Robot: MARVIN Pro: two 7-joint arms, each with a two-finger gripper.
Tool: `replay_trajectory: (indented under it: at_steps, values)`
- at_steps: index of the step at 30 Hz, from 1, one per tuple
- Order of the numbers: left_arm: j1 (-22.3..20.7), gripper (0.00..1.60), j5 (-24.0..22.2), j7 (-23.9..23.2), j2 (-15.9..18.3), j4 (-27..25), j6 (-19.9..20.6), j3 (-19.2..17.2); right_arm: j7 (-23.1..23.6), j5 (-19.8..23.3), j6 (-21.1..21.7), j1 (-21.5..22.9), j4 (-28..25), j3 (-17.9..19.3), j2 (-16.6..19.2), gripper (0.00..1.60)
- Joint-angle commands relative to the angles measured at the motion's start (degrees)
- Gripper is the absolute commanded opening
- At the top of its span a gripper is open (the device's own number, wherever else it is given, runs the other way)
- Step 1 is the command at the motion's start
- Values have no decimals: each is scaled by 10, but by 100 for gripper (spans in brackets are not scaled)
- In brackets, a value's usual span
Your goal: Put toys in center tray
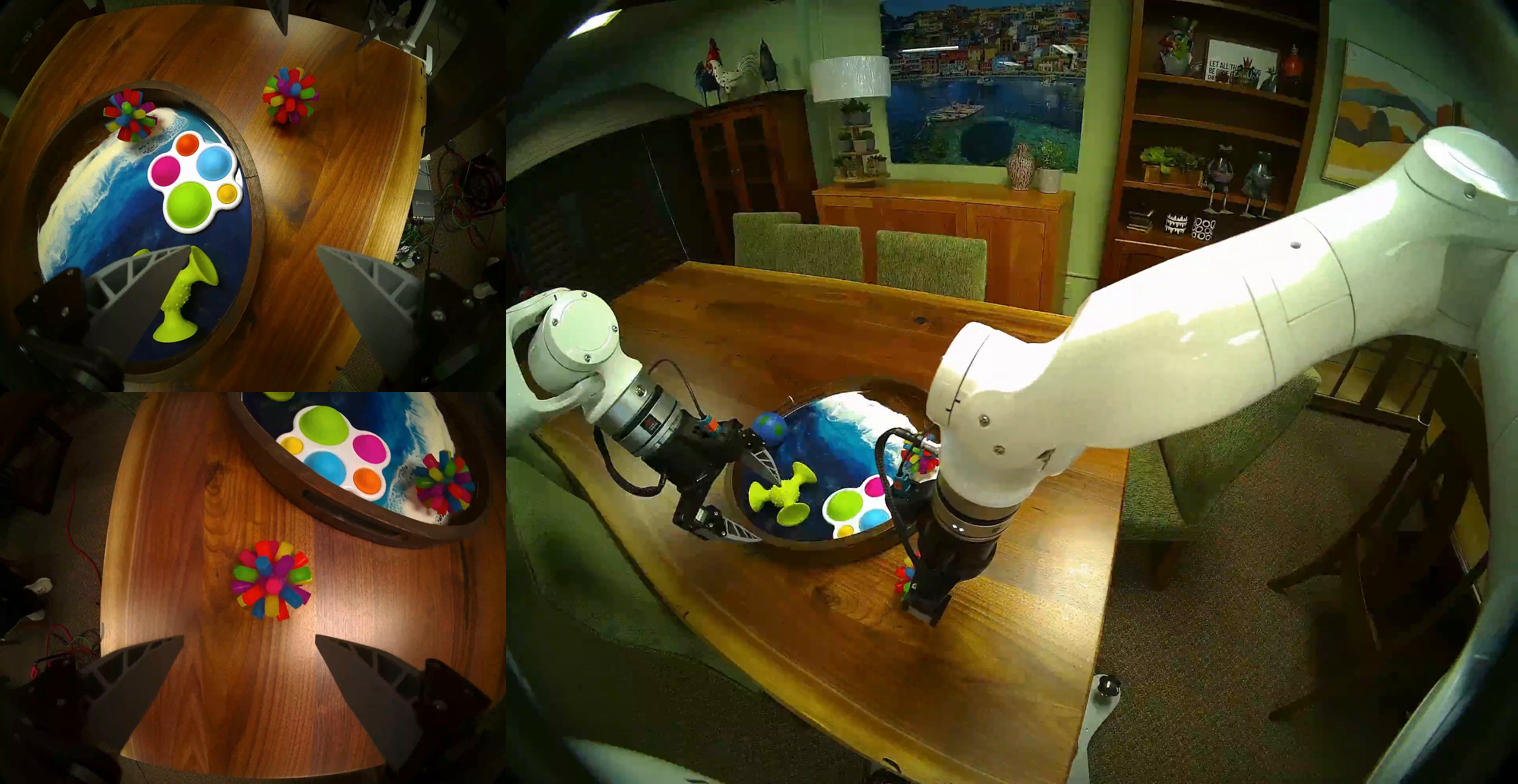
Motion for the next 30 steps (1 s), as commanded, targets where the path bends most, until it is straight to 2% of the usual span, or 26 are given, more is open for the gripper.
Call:
replay_trajectory:
  at_steps: [1,19,30]
  values:
    - [-32,160,-5,0,-3,0,0,3,-4,6,-3,-5,19,12,-26,160]
    - [-64,160,-7,3,-3,-2,-2,37,-9,-2,-8,-20,55,0,-53,160]
    - [-82,160,-8,5,-3,-4,-2,56,21,-22,-13,-45,94,-6,-68,160]
